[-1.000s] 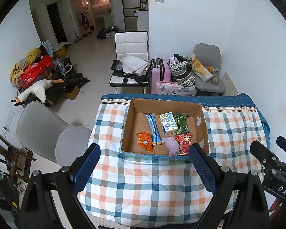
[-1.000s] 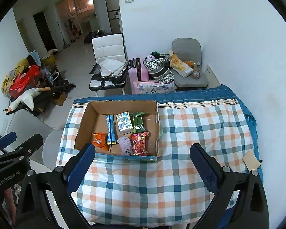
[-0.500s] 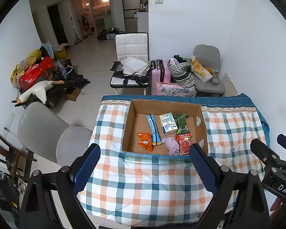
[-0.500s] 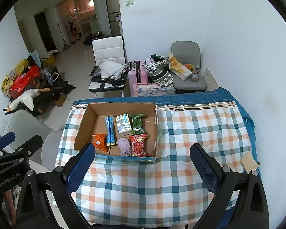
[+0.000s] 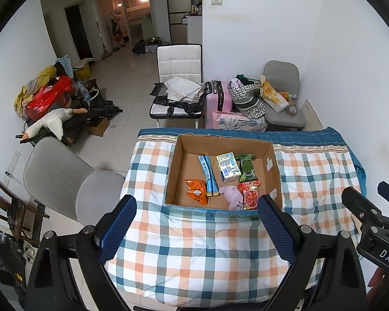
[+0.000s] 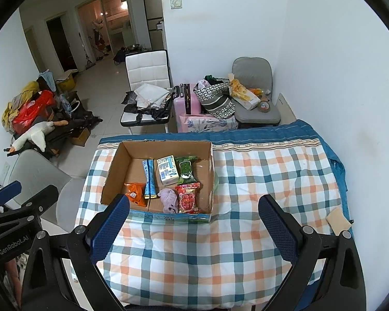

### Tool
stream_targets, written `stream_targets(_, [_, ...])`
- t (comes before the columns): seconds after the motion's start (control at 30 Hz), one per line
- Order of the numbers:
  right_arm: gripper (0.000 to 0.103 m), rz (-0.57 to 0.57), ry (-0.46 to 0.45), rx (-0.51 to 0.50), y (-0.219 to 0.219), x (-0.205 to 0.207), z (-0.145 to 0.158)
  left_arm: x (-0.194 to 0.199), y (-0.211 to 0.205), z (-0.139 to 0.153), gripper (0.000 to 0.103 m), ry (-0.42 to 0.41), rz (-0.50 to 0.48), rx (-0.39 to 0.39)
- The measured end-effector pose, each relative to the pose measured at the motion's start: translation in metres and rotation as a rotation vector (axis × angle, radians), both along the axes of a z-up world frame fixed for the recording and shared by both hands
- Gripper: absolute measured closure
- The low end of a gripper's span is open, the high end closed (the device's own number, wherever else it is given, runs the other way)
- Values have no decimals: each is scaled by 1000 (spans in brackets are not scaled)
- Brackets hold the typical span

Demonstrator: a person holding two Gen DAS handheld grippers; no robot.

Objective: Organize soft objects

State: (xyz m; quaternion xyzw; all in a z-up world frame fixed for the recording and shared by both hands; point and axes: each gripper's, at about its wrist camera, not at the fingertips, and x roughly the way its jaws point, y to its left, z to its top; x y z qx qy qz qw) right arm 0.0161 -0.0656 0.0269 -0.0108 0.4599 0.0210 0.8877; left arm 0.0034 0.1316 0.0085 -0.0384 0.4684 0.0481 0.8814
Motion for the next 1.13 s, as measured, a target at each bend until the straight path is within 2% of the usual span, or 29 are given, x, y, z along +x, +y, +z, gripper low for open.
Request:
stream_targets(0.73, [2,3,0,1,-3,0,6,-6,1,-1,8,-6,14,-3])
stream_targets(0.8, [2,3,0,2,-4,0,7,-6,1,1,2,-11,13,2])
stream_targets(1.13, [2,-2,-1,0,-4,2,6,-4,6,0,2,-16,24,8])
